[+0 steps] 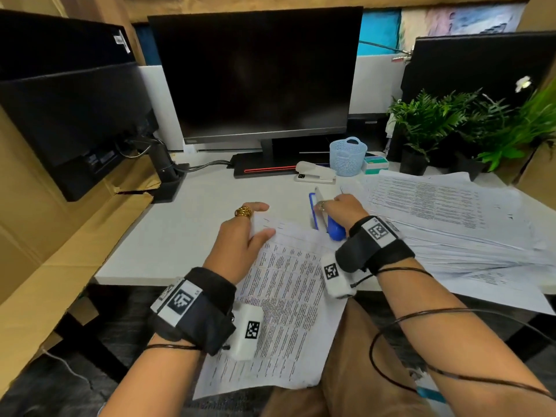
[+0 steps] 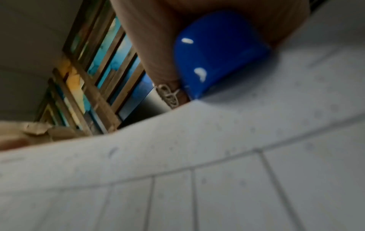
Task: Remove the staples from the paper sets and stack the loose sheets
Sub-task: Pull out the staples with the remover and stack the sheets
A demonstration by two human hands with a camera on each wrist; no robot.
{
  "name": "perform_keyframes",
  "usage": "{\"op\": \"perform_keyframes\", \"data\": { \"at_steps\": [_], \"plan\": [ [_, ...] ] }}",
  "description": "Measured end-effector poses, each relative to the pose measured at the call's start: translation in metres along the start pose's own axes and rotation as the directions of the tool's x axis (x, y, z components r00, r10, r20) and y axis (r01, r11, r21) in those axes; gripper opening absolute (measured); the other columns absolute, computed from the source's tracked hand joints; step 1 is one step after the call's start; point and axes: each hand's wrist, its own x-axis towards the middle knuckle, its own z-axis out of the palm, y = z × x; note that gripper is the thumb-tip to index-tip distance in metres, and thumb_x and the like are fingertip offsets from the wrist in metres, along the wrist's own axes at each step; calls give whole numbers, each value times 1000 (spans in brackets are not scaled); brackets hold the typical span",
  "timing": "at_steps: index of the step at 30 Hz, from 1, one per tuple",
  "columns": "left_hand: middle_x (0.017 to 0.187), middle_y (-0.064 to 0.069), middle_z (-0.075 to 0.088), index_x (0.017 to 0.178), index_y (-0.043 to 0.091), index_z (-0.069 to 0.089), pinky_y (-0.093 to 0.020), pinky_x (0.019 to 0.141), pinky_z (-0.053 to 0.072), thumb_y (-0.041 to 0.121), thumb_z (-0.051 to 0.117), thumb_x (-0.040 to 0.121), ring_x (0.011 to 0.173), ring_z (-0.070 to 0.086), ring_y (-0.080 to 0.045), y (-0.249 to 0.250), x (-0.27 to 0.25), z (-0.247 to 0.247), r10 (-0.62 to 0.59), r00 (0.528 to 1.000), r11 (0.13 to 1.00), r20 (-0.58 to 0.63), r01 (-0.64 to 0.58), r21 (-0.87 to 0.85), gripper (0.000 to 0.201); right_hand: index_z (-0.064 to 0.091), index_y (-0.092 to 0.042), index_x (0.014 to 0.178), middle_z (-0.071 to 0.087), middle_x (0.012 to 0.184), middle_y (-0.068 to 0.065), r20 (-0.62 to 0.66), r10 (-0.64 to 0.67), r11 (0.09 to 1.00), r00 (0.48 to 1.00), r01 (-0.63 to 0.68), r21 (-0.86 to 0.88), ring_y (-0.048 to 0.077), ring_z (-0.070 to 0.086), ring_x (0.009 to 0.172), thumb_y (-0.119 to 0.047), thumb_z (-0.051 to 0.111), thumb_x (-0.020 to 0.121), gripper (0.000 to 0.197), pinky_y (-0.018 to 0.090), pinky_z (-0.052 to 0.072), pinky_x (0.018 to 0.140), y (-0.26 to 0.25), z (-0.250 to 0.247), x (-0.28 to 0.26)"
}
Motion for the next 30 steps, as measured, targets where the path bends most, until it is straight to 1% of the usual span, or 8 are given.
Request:
{"op": "perform_keyframes", "data": {
  "at_steps": [3,8,16,20,23,25,28,30],
  "plan": [
    [78,0,60,117,21,54,-5,58,37,20,58,91,60,48,-1,-3,-1,-2,16,1000,1000,17,-17,24,26,59,0,98,59,112,20,6,-58,951,998,57,-303,31,55,99,-29,59,89,31,25,34,73,3,7,9],
    [87,9,57,110,19,60,3,66,33,17,57,91,72,50,-1,-9,-2,-3,34,999,997,23,-35,72,19,55,2,114,58,122,18,26,-80,841,996,82,-535,31,55,111,-26,62,87,39,27,40,76,0,13,14],
    [84,9,59,87,27,59,-9,66,33,12,57,91,77,53,-6,-20,0,-25,-2,1000,988,-9,3,153,16,56,0,112,60,118,15,63,-104,745,993,120,-656,29,58,107,-31,68,84,43,27,41,74,6,10,20],
    [82,8,58,94,22,63,-19,70,34,10,61,88,75,52,-9,-15,2,-51,55,990,985,-129,-33,168,14,55,0,111,60,118,14,135,-76,692,988,150,-706,29,58,106,-42,66,83,51,27,40,73,6,7,25],
    [76,5,57,106,21,64,-24,65,34,15,63,87,63,47,-8,-14,2,-61,78,979,974,-191,-33,226,20,56,1,115,58,121,17,137,-157,681,978,208,-702,31,55,110,-46,49,93,52,29,42,81,0,-2,16],
    [70,4,62,108,22,65,-24,58,36,18,65,86,56,50,-7,-16,1,-61,129,972,965,-198,-77,252,23,58,-3,121,59,122,16,165,-375,746,912,403,-530,30,54,113,-36,40,99,43,33,43,94,-8,-9,0],
    [87,-1,72,103,18,71,-24,72,46,16,66,85,72,64,-14,-24,1,-55,175,958,970,-229,-128,205,19,64,-17,116,66,112,2,258,-609,783,750,620,48,12,59,108,-33,54,92,31,22,44,94,-18,-10,-40],
    [88,6,70,98,15,72,-21,78,47,13,66,84,77,63,-9,-25,2,-50,151,951,984,-271,-118,134,15,62,-22,115,68,104,-4,361,-661,710,658,704,19,3,61,98,-27,68,84,32,9,44,86,-18,-3,-55]
  ]
}}
